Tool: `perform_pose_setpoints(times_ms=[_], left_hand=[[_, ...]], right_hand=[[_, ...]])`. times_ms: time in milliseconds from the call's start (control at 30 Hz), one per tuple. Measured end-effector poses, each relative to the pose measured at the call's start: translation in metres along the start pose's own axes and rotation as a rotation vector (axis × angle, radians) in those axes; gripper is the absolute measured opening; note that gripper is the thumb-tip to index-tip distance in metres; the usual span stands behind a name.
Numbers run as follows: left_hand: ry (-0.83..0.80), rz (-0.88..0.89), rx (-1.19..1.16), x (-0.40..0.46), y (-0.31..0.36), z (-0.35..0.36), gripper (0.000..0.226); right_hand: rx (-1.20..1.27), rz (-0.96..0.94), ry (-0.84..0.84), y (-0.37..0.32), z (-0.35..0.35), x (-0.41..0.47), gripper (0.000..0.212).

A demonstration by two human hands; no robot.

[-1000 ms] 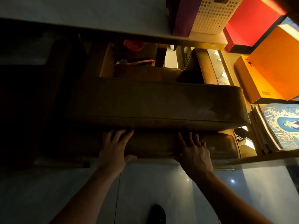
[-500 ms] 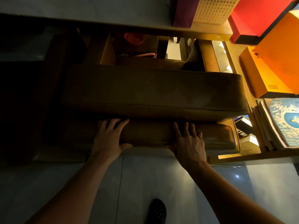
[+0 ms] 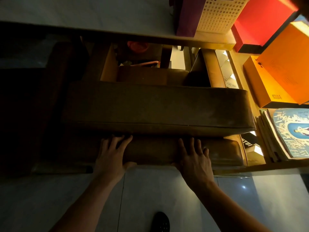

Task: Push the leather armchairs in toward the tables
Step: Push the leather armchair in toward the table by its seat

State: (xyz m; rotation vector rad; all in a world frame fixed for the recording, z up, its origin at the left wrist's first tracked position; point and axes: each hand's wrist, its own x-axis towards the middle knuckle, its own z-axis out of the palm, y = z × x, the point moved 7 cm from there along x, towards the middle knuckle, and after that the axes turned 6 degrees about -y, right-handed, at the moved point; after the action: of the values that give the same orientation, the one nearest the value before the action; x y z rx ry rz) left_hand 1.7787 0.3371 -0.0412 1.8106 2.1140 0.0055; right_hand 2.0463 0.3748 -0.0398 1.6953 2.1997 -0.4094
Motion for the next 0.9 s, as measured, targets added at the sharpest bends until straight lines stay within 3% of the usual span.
perform_pose_setpoints(times_ms=[400,600,900], left_hand=[[0.043,0.049,0.094,0.006,0.011,-0.001,0.098],[-0.086,0.002,0.051,-0.003,0.019,-0.002,0.098],[-0.236,-0.003,-0.051,-0.067,0.0,-0.047,0.086]], right_hand=[[0.032,-0.014,0.066,0.001,-0.012,0.006,0.093],[0.073,-0.025,0.061,0.005,-0.007,-0.006,0.094],[0.173,-0.022,-0.086,-0.024,-0.028,-0.046,0.093]])
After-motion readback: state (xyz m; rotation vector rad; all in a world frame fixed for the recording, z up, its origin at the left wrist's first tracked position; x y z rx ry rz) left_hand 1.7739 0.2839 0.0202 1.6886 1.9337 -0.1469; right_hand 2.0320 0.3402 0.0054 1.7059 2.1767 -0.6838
